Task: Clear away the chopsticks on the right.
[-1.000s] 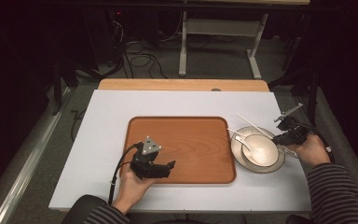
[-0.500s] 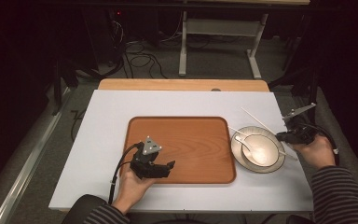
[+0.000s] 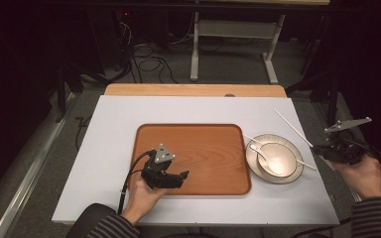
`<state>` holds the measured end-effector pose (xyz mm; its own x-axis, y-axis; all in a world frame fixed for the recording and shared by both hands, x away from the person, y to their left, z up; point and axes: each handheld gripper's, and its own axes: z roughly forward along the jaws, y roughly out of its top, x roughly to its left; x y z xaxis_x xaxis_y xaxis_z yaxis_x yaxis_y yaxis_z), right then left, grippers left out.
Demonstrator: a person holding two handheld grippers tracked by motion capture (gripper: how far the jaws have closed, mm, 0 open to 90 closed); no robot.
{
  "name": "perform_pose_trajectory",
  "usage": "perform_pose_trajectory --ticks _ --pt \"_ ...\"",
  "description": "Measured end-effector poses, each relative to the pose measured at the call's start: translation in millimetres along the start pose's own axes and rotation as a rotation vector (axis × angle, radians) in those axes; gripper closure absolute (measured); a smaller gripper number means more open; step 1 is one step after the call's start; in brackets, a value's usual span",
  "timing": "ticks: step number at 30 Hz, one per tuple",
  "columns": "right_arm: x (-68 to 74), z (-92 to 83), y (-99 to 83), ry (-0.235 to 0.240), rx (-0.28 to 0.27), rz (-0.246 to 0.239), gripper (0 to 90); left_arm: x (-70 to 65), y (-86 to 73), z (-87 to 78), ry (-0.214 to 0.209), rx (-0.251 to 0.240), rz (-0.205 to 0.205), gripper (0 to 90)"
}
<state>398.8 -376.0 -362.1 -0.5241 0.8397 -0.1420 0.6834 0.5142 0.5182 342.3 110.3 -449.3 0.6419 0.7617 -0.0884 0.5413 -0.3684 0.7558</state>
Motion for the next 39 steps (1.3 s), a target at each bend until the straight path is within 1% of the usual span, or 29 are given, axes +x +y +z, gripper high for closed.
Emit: perform_pose_trajectory --ticks 3,6,10,12,15,19,20,21,22,23,25,28,29,32,34,35,36,37,38,39 --pt "8.8 -10.4 -3.4 -0.008 -0.009 0.013 86.2 0.0 1.0 0.2 -0.004 0.000 0.002 26.7" --pt "21.6 -22.0 -6.4 -0.008 -0.027 0.022 86.2 -0.5 1.7 0.7 -0.004 -0.006 0.002 26.9" --pt "42.7 -33.9 -7.8 -0.003 -0.055 0.004 86.2 -1.7 3.6 0.8 -0.003 -0.012 0.010 27.8" --pt "52.6 -38.7 -7.4 0.006 -0.068 0.000 86.2 -2.2 4.0 1.8 -0.001 -0.014 0.010 27.9" --pt "69.0 -43.4 -4.7 0.031 -0.085 -0.009 86.2 -2.9 4.9 3.2 -0.003 -0.009 0.021 27.9" --pt "91.9 -43.6 1.9 0.069 -0.096 -0.033 86.1 -3.6 5.8 3.4 -0.004 -0.013 0.023 27.9" --pt "91.9 -43.6 1.9 0.069 -0.096 -0.033 86.1 -3.6 5.8 3.4 -0.004 -0.013 0.023 27.9" --pt "101.9 -42.4 5.7 0.088 -0.100 -0.044 86.1 -3.5 6.0 3.1 -0.002 -0.012 0.027 27.9" --pt "101.9 -42.4 5.7 0.088 -0.100 -0.044 86.1 -3.5 6.0 3.1 -0.002 -0.012 0.027 28.0" --pt "107.3 -41.2 7.6 0.096 -0.104 -0.047 86.1 -3.5 6.0 2.9 0.001 -0.011 0.029 28.0" --pt "117.2 -37.2 11.7 0.114 -0.100 -0.066 86.1 -3.3 6.0 1.9 0.003 -0.011 0.035 28.3" --pt "132.4 -27.5 18.2 0.136 -0.092 -0.083 86.1 -3.0 6.0 0.6 0.005 -0.017 0.032 28.3" --pt "135.3 -25.0 19.6 0.141 -0.092 -0.088 86.1 -2.7 6.0 0.2 0.006 -0.018 0.033 28.3" --pt "148.6 -11.7 27.6 0.169 -0.091 -0.090 86.1 -2.2 6.0 -0.2 0.007 -0.019 0.031 28.3" --pt "155.4 -4.9 31.7 0.178 -0.090 -0.089 86.1 -2.2 6.0 -0.5 0.007 -0.020 0.030 28.3" --pt "158.4 -1.0 33.8 0.181 -0.089 -0.098 86.0 -2.6 5.9 -1.1 0.007 -0.025 0.029 28.3" --pt "158.4 -1.0 33.8 0.181 -0.089 -0.098 86.0 -2.6 5.9 -1.1 0.007 -0.025 0.029 28.3" --pt "164.7 7.8 37.6 0.184 -0.082 -0.104 86.0 -2.8 5.9 -1.3 0.007 -0.027 0.029 28.3" --pt "164.7 7.8 37.6 0.184 -0.082 -0.104 86.0 -2.8 5.9 -1.3 0.007 -0.027 0.029 28.2" --pt "170.0 18.7 40.9 0.191 -0.068 -0.104 86.0 -2.8 5.8 -1.5 0.006 -0.027 0.030 28.2"
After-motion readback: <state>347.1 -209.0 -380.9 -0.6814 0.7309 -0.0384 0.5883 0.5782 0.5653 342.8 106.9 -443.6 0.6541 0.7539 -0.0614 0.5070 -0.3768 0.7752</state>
